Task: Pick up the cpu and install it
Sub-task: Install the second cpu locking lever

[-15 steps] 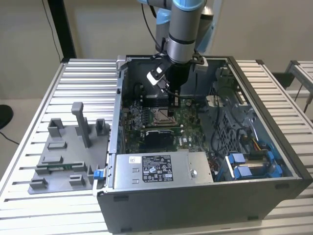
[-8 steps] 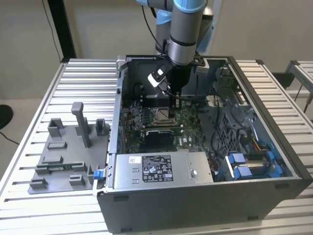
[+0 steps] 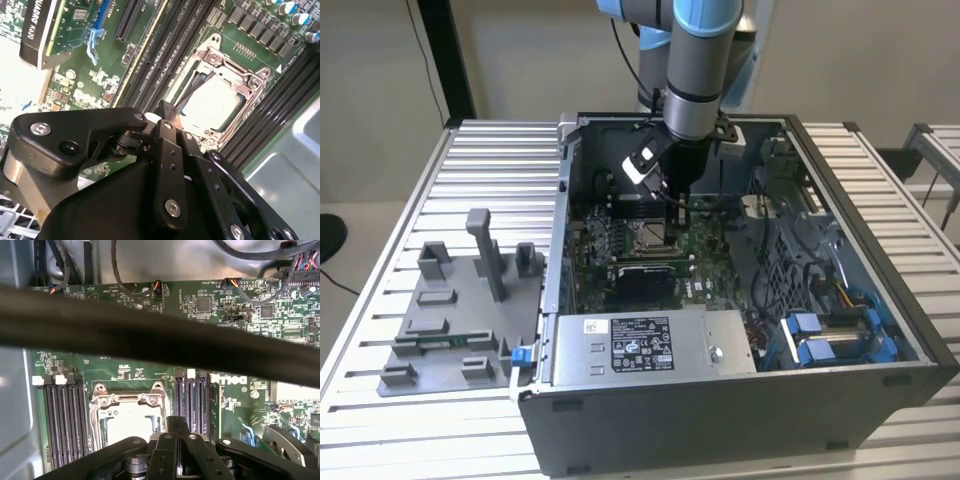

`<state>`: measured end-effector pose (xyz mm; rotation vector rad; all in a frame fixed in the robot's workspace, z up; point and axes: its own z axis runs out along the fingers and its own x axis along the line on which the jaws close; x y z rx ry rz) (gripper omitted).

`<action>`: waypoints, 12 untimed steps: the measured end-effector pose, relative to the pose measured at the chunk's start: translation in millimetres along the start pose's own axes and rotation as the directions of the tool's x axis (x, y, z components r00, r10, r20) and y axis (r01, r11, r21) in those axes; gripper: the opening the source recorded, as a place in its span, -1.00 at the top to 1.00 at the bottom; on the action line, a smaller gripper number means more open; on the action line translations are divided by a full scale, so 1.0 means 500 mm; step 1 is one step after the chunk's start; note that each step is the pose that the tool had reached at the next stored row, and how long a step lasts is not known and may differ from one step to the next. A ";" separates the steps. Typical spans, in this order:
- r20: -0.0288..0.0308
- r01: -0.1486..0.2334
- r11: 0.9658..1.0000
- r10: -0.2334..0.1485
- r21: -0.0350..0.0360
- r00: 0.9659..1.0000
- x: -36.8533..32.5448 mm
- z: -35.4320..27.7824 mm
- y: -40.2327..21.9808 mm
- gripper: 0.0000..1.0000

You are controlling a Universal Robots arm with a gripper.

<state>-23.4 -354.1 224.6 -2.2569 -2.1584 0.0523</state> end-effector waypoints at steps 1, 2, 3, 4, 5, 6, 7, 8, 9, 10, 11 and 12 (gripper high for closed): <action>0.000 0.000 1.000 0.000 0.000 1.000 0.001 0.000 0.000 1.00; 0.000 0.000 1.000 0.000 0.000 1.000 0.002 0.000 0.000 1.00; 0.000 0.000 1.000 0.000 0.000 1.000 0.002 0.000 0.000 1.00; 0.000 0.000 1.000 0.000 0.000 1.000 0.002 0.000 0.000 1.00; 0.000 0.000 1.000 0.000 0.000 1.000 0.001 0.000 0.000 1.00; 0.000 0.000 1.000 0.000 0.000 1.000 0.001 0.000 0.000 1.00; 0.001 0.000 1.000 0.000 0.000 1.000 0.000 0.000 0.000 1.00; 0.001 0.000 1.000 0.000 0.000 1.000 0.000 0.000 0.000 1.00; 0.001 0.000 1.000 0.000 0.000 1.000 -0.001 0.000 0.000 1.00; 0.001 0.000 1.000 0.000 0.000 1.000 -0.003 0.000 0.000 1.00; 0.001 0.000 1.000 0.000 0.000 1.000 -0.004 0.001 0.000 1.00; 0.001 0.000 1.000 0.000 0.000 1.000 -0.005 0.001 0.000 1.00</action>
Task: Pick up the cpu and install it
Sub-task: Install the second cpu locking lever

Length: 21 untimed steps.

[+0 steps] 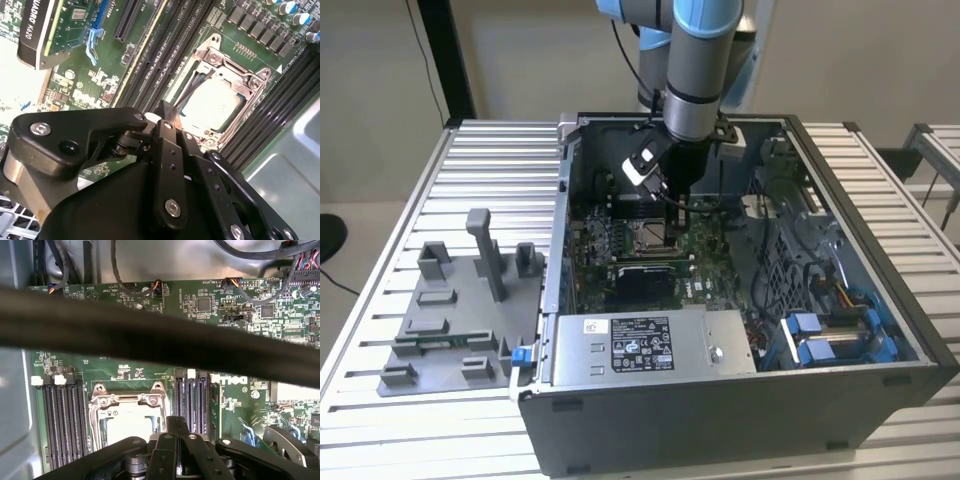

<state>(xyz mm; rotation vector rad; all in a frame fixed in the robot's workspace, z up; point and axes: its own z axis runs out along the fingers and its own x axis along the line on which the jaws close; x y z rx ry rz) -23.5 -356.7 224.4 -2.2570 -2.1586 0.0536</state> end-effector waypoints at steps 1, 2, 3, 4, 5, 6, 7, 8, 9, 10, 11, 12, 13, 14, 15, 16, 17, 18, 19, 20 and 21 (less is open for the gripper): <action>0.000 0.000 1.000 0.000 0.000 1.000 -0.001 0.000 0.000 1.00; 0.000 0.000 1.000 0.000 0.000 1.000 -0.001 0.000 0.000 1.00; 0.000 0.000 1.000 0.000 0.000 1.000 -0.001 0.000 0.000 1.00; 0.000 0.000 1.000 0.000 0.000 1.000 -0.001 0.001 0.000 1.00; 0.000 0.000 1.000 0.000 0.000 1.000 -0.001 0.002 0.000 1.00; 0.000 0.000 1.000 0.000 0.000 1.000 0.000 0.003 0.000 1.00; 0.000 0.000 1.000 0.000 0.000 1.000 0.000 0.004 0.000 1.00; 0.000 0.000 1.000 0.000 0.000 1.000 0.000 0.005 0.000 1.00; 0.000 0.000 1.000 0.000 0.000 1.000 0.000 0.006 0.000 1.00; 0.000 0.000 1.000 0.000 0.000 1.000 0.000 0.007 0.000 1.00; 0.000 0.000 1.000 0.000 0.000 1.000 0.001 0.008 -0.001 1.00; 0.000 0.000 1.000 0.000 0.000 1.000 0.001 0.008 -0.001 1.00; 0.000 0.000 1.000 0.000 0.000 1.000 0.002 0.009 -0.001 1.00; 0.000 0.000 1.000 0.000 0.000 1.000 0.003 0.011 -0.002 1.00; 0.000 0.000 1.000 0.000 0.000 1.000 0.004 0.012 -0.003 1.00; 0.000 0.000 1.000 0.000 0.000 1.000 0.004 0.013 -0.004 1.00; 0.000 0.000 1.000 0.000 0.000 1.000 0.004 0.014 -0.006 1.00; 0.000 0.000 1.000 0.000 0.000 1.000 0.005 0.016 -0.008 1.00; 0.000 0.000 1.000 0.000 0.000 1.000 0.005 0.017 -0.011 1.00; 0.000 0.000 1.000 0.000 0.000 1.000 0.005 0.018 -0.013 1.00; 0.000 0.000 1.000 0.000 0.000 1.000 0.006 0.019 -0.015 1.00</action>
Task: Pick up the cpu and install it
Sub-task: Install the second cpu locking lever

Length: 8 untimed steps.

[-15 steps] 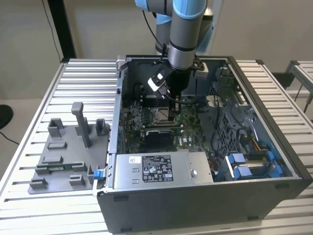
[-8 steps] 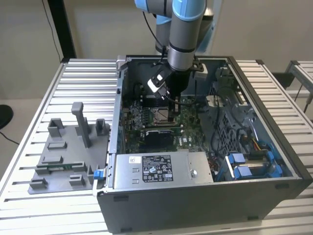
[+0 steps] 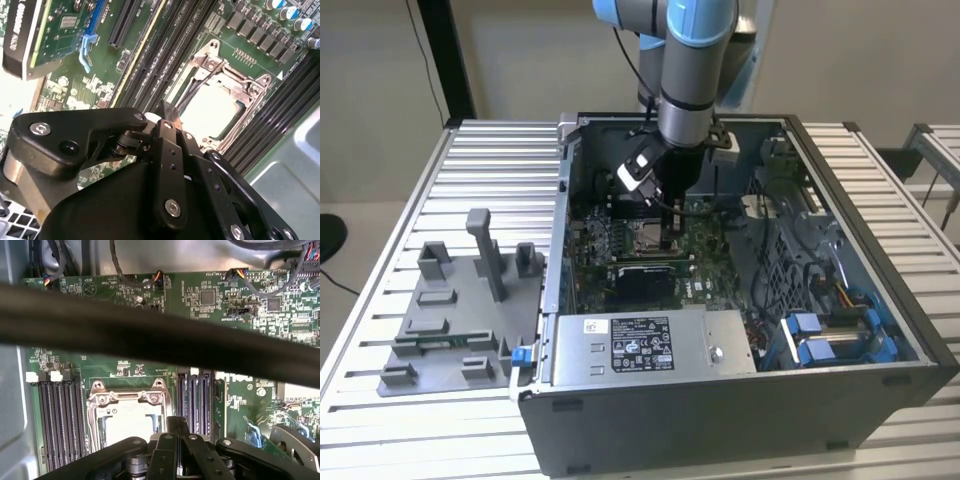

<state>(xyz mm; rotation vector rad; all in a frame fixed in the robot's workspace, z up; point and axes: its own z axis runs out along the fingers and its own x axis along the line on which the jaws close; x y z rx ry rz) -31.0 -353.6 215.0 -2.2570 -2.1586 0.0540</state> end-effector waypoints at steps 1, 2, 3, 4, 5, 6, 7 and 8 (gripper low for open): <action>0.000 0.000 1.000 0.000 0.000 1.000 0.000 0.001 -0.002 1.00; 0.000 0.000 1.000 0.000 0.000 1.000 0.001 0.003 -0.003 1.00; 0.000 0.000 1.000 0.000 0.000 1.000 0.001 0.004 -0.004 1.00; 0.000 0.000 1.000 0.000 0.000 1.000 0.001 0.006 -0.005 1.00; 0.000 0.000 1.000 0.000 0.000 1.000 0.002 0.007 -0.006 1.00; 0.000 0.000 1.000 0.000 0.000 1.000 0.002 0.008 -0.007 1.00; 0.000 0.000 1.000 0.000 0.000 1.000 0.002 0.009 -0.008 1.00; 0.000 0.000 1.000 0.000 0.000 1.000 0.002 0.010 -0.009 1.00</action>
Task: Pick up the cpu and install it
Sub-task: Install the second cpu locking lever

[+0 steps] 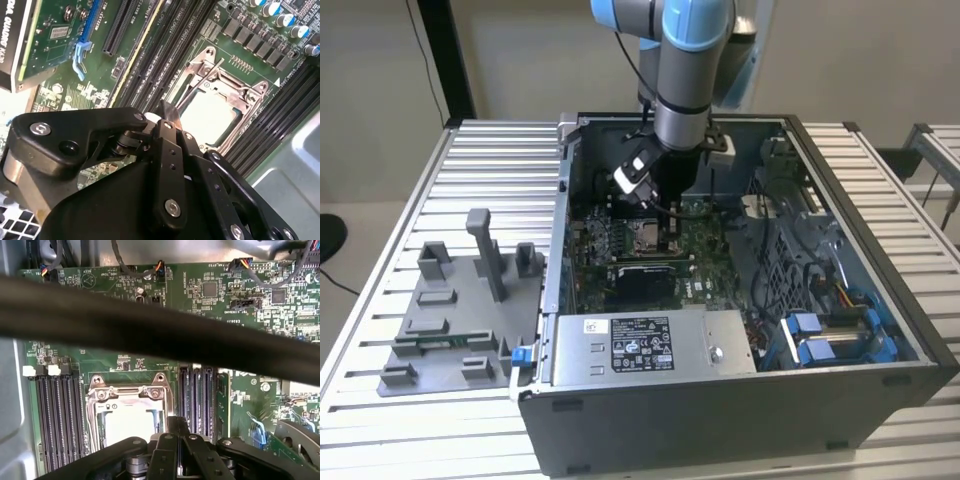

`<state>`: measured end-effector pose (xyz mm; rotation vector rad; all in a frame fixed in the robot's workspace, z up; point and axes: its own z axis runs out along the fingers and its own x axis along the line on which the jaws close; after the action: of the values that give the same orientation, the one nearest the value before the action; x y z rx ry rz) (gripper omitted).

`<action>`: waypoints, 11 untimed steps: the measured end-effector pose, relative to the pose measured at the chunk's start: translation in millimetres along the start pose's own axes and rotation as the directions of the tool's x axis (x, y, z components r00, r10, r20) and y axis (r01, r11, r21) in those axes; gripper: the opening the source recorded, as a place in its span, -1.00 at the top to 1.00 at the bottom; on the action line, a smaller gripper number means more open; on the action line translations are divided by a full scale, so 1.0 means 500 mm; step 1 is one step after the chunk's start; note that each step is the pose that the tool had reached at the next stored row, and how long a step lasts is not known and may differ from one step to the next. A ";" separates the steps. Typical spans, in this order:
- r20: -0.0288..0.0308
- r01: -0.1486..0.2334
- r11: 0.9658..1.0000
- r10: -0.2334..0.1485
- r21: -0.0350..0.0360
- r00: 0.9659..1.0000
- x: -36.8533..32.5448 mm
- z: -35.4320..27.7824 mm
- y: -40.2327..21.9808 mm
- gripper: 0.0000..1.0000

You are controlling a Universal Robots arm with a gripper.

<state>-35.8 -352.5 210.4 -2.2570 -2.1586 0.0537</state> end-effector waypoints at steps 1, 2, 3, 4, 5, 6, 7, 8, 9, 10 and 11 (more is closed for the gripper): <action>0.000 0.000 1.000 0.000 0.000 1.000 0.000 0.001 -0.001 1.00; 0.000 0.000 1.000 0.000 0.000 1.000 0.000 0.002 -0.002 1.00; 0.000 0.000 1.000 0.000 0.000 1.000 0.000 0.003 -0.003 1.00; 0.000 0.000 1.000 0.000 0.000 1.000 0.000 0.004 -0.003 1.00; 0.000 0.000 1.000 0.000 0.000 1.000 0.000 0.005 -0.004 1.00; 0.000 0.000 1.000 0.000 0.000 1.000 0.000 0.006 -0.005 1.00; 0.000 0.000 1.000 0.000 0.000 1.000 0.000 0.007 -0.005 1.00; 0.000 0.000 1.000 0.000 0.000 1.000 0.000 0.008 -0.006 1.00; 0.000 0.000 1.000 0.000 0.000 1.000 0.000 0.008 -0.007 1.00; 0.000 0.000 1.000 0.000 0.000 1.000 0.000 0.009 -0.008 1.00; 0.000 0.000 1.000 0.000 0.000 1.000 0.000 0.009 -0.008 1.00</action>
<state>-40.0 -352.5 206.1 -2.2571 -2.1586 0.0540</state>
